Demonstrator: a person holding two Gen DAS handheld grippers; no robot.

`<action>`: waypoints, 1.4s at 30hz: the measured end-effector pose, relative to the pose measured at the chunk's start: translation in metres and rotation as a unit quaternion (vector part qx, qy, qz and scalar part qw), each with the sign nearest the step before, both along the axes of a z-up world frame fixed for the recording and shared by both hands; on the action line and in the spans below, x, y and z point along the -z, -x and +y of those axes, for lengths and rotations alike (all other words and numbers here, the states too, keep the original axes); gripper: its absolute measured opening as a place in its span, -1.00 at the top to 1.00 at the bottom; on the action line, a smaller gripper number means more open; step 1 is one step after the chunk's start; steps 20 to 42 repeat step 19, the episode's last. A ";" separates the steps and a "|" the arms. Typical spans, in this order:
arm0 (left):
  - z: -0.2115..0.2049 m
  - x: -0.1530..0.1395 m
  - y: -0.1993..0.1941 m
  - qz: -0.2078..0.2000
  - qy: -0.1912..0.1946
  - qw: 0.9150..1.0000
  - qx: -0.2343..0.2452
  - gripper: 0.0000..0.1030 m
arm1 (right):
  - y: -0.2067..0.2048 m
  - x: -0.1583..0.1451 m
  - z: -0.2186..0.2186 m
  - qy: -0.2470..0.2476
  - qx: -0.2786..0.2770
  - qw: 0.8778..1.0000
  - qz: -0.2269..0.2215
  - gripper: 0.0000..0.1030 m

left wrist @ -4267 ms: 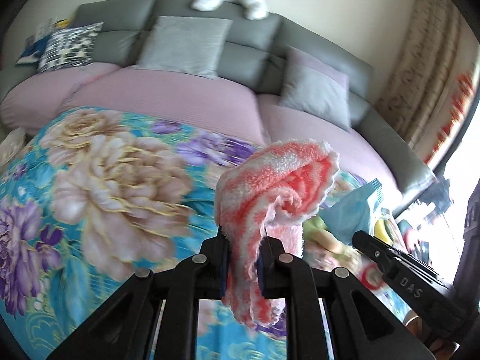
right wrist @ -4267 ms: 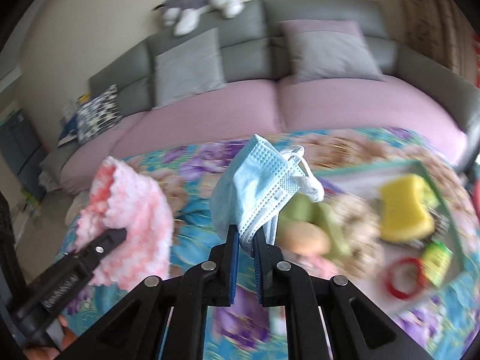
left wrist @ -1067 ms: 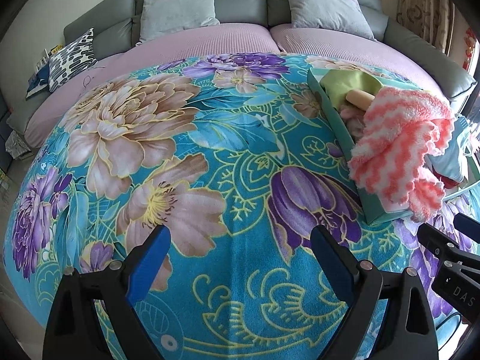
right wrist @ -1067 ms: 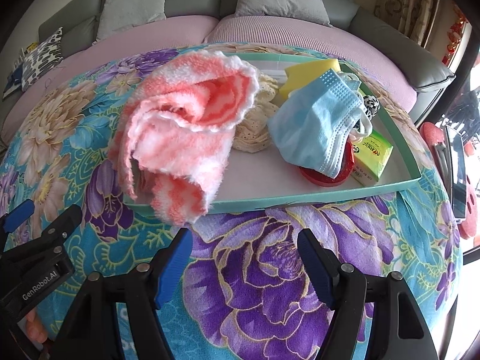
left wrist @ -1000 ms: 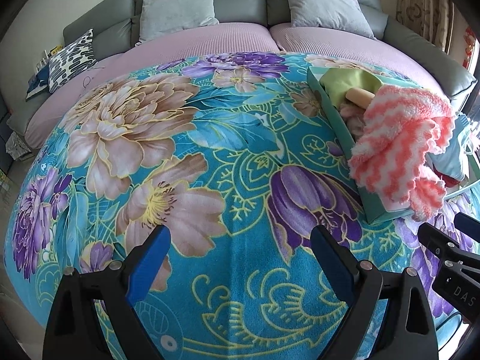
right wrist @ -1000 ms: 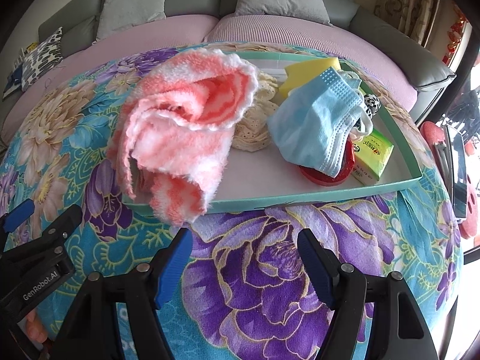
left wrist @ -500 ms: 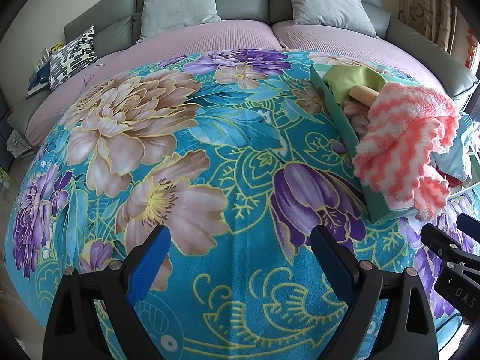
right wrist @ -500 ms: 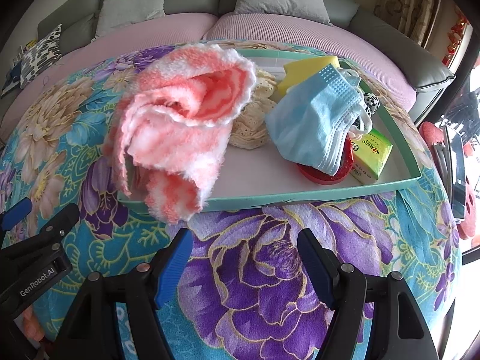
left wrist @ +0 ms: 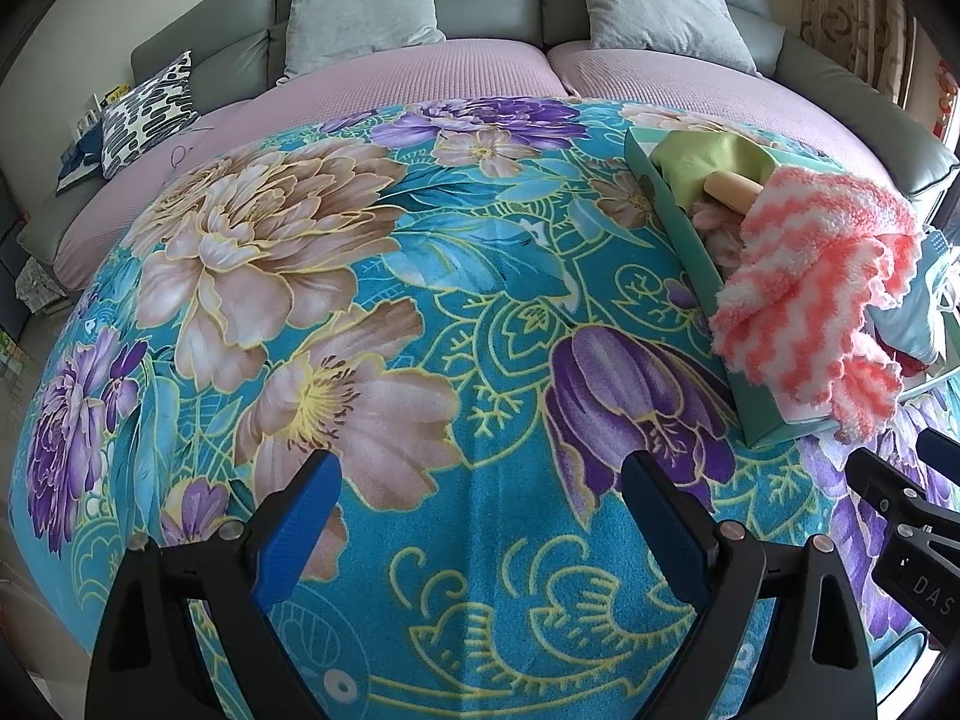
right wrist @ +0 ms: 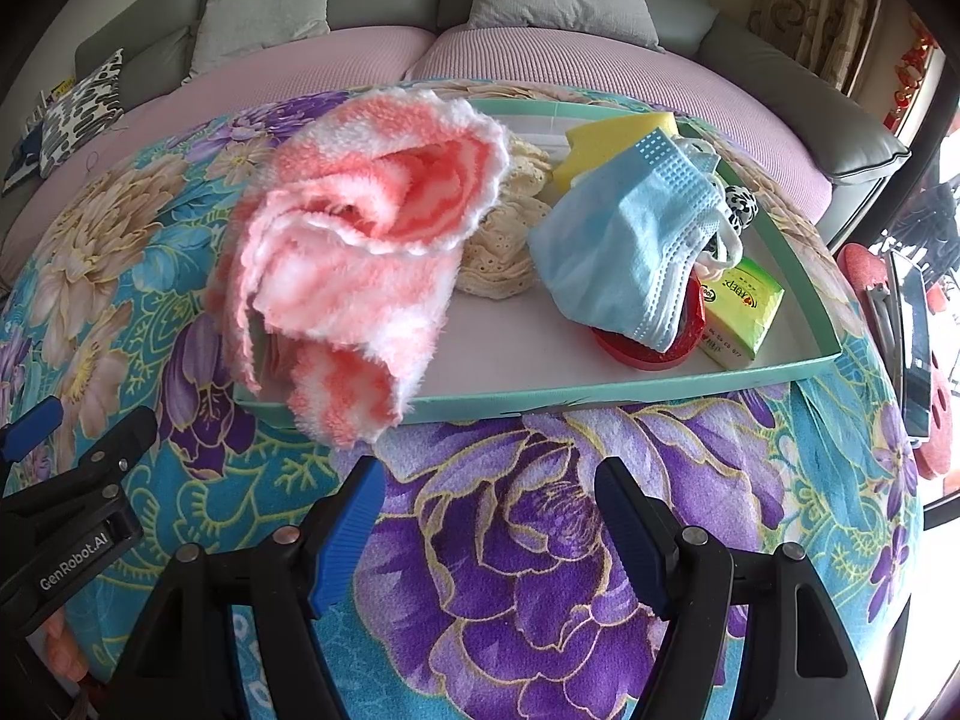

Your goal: Organize soft objects

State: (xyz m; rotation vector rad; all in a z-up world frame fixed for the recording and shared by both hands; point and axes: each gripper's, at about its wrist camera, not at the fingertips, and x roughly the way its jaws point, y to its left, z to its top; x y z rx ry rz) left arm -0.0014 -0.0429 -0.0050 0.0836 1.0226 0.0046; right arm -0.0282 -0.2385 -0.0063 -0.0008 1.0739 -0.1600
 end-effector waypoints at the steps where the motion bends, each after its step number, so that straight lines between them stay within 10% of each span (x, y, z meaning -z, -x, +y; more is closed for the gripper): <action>1: 0.000 0.000 0.000 0.000 0.001 1.000 0.000 -0.84 | 0.000 0.000 0.000 0.000 0.000 1.000 0.000 -0.48; 42: -0.004 -0.001 0.001 -0.005 -0.003 1.000 0.004 -0.84 | 0.000 -0.001 -0.002 0.001 0.000 1.000 0.000 -0.48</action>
